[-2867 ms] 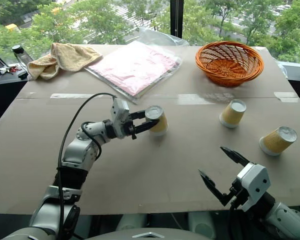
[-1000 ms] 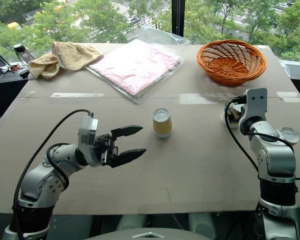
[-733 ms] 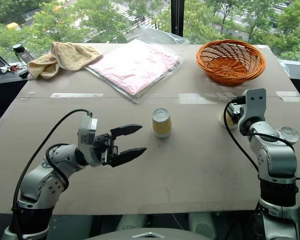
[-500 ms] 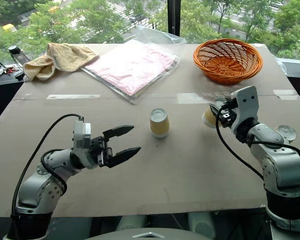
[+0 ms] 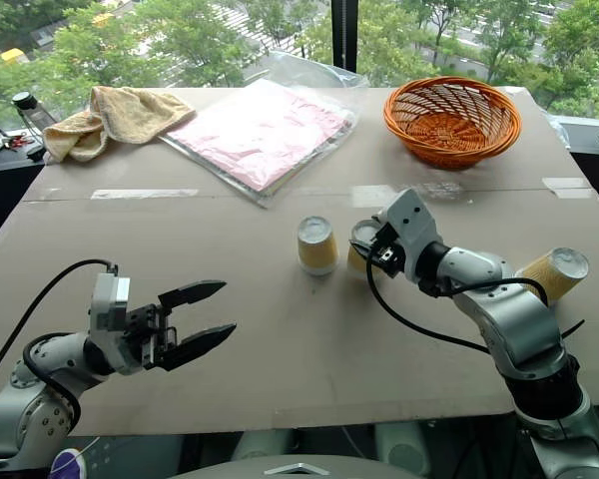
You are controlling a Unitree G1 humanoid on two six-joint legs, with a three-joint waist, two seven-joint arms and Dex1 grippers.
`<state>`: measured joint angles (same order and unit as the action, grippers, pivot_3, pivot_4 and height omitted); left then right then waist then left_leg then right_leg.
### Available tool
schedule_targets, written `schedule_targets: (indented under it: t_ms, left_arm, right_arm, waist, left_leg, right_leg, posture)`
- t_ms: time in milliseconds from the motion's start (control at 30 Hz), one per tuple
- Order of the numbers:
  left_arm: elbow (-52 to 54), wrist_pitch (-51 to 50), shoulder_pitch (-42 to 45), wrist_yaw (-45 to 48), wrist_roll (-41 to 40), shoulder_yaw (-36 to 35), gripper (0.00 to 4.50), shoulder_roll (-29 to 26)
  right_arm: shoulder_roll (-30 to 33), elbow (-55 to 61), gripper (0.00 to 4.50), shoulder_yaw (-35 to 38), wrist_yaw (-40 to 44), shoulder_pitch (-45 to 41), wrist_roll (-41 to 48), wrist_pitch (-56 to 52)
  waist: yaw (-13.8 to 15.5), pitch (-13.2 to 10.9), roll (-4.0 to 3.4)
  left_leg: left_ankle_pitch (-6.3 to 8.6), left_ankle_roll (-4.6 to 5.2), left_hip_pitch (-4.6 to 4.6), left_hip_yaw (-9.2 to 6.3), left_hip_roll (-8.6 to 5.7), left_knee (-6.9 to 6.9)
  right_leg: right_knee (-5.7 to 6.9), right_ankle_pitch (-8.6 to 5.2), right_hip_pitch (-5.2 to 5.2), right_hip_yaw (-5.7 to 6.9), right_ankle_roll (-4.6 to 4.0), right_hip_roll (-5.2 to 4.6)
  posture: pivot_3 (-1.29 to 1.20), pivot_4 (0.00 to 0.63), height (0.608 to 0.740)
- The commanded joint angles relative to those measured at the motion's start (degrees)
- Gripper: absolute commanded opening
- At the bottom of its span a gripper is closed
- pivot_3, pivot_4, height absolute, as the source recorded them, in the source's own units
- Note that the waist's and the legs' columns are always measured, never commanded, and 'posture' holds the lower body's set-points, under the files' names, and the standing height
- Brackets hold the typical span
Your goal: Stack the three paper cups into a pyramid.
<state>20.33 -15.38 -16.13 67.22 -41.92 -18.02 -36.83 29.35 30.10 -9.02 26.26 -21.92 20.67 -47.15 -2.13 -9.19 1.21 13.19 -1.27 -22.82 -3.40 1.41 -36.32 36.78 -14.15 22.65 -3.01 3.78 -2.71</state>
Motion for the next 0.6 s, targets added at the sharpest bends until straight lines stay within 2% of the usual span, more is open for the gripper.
schedule_targets:
  t_ms: [33, 367, 433, 467, 533, 600]
  left_arm:
    - [3.4, 1.6, -1.3, -0.3, -1.0, -1.8, 4.5, 0.4]
    - [4.8, 3.4, -4.8, -0.9, -1.0, -3.7, 4.5, 1.2]
    - [4.8, 3.5, -4.8, -0.9, -1.2, -4.0, 4.5, 1.1]
    - [4.6, 3.5, -4.8, -0.8, -1.3, -4.1, 4.5, 1.0]
    - [4.1, 3.4, -4.1, -0.7, -1.3, -4.1, 4.5, 0.7]
    - [3.8, 3.2, -3.3, -0.5, -1.3, -3.8, 4.5, 0.6]
  right_arm:
    - [-0.7, -0.7, 2.13, -0.5, 0.5, -2.0, -1.1, 1.8]
    - [-3.0, -6.9, 2.13, -3.9, 1.1, -2.0, -5.2, 5.8]
    - [-3.7, -8.2, 3.15, -3.8, 1.6, -1.4, -5.3, 7.5]
    - [-3.8, -8.2, 3.45, -3.9, 2.0, -1.2, -5.4, 8.0]
    - [-3.7, -6.9, 4.41, -3.8, 2.4, -0.7, -5.5, 8.6]
    - [-2.9, -4.9, 4.41, -3.2, 2.8, 0.1, -5.6, 8.9]
  waist:
    - [0.0, 0.0, 0.02]
    - [-0.1, 0.0, 0.04]
    - [-0.1, 0.0, 0.08]
    - [-0.1, 0.0, 0.09]
    - [0.0, 0.0, 0.07]
    - [0.0, 0.0, 0.07]
  left_leg:
    - [0.0, 0.0, 0.0, 0.0, 0.0, 0.0]
    - [0.0, 0.0, 0.0, 0.01, 0.0, -0.01]
    - [0.0, 0.0, 0.01, 0.01, 0.0, -0.01]
    - [0.0, 0.0, 0.02, 0.0, 0.0, -0.01]
    - [0.0, 0.0, 0.02, 0.0, 0.0, -0.01]
    - [0.0, 0.0, 0.01, 0.0, 0.0, -0.01]
  right_leg:
    - [0.0, 0.0, 0.0, 0.0, 0.0, 0.0]
    - [0.0, 0.0, 0.0, 0.0, -0.01, 0.0]
    - [0.0, 0.0, -0.01, -0.01, -0.01, 0.0]
    - [0.0, 0.0, 0.0, 0.01, -0.01, 0.0]
    - [0.02, 0.0, 0.0, 0.01, -0.01, 0.0]
    - [0.01, 0.0, 0.0, 0.01, -0.01, 0.01]
  posture:
    - [0.0, 0.15, 0.74]
    - [0.0, 0.15, 0.74]
    - [0.0, 0.15, 0.74]
    - [0.0, 0.15, 0.74]
    - [0.0, 0.15, 0.74]
    - [0.0, 0.15, 0.74]
